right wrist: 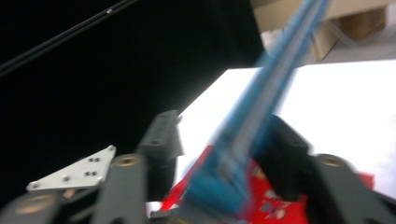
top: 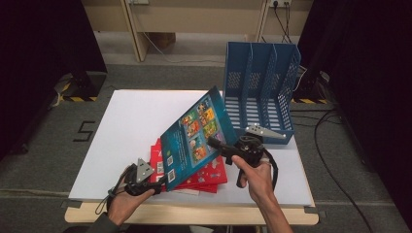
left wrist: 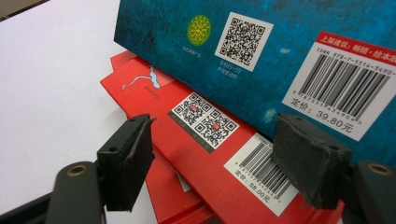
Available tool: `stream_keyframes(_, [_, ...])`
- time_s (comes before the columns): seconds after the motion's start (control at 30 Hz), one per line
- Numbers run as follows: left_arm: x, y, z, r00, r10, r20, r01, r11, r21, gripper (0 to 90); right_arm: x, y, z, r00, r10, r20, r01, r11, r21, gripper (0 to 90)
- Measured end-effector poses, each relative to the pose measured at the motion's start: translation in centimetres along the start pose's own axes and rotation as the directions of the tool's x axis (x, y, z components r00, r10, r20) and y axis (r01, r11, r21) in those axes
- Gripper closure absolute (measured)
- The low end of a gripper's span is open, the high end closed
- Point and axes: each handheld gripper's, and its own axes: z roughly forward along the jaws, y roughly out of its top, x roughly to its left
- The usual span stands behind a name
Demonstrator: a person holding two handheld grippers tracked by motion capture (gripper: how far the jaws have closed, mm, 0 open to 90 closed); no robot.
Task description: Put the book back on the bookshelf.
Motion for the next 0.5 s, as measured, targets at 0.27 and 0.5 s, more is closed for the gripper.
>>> stream_keyframes(0.27, [0.3,0.0,0.3,0.9981,-0.03,0.053,0.031,0.9995,0.0,20.2,0.2,0.7,0.2,0.9845,-0.122,0.126,0.13,0.99,-0.059,67.4])
stream_keyframes(0.5, [1.1,-0.1,0.5,0.9979,-0.053,0.038,0.053,0.9986,-0.005,19.4,0.1,1.9,0.4,0.9612,-0.226,0.159,0.24,0.968,-0.078,71.6])
